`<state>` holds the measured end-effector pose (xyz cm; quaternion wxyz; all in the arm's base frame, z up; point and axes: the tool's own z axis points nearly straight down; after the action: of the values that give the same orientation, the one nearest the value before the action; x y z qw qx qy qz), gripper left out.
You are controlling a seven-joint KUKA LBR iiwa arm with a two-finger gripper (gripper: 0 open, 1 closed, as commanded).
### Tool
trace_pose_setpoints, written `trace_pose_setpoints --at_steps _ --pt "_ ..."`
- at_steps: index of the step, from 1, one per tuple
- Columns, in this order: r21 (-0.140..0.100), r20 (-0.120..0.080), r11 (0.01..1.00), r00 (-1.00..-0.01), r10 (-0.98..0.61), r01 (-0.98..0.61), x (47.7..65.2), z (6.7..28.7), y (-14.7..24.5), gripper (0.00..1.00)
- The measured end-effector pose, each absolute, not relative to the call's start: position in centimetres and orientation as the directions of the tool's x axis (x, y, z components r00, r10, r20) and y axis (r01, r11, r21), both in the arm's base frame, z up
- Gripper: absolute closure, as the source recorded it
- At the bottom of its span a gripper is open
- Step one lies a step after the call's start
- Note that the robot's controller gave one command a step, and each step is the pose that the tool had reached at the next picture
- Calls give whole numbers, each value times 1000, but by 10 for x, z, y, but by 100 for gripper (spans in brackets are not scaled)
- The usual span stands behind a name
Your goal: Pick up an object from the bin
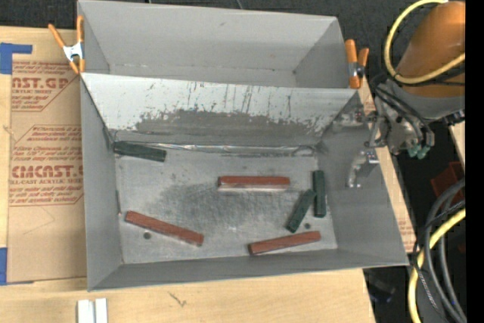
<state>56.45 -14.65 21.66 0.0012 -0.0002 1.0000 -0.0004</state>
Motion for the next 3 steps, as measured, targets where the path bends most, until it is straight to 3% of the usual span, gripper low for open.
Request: trace_pose_setpoints --at_steps 1,2,3 --pt "-2 -5 995 -995 -100 -100 562 165 -142 0" --pt "-1 -2 932 -932 -363 -363 553 126 -129 0" --pt "-2 -2 845 -845 -535 -535 576 73 -137 100"
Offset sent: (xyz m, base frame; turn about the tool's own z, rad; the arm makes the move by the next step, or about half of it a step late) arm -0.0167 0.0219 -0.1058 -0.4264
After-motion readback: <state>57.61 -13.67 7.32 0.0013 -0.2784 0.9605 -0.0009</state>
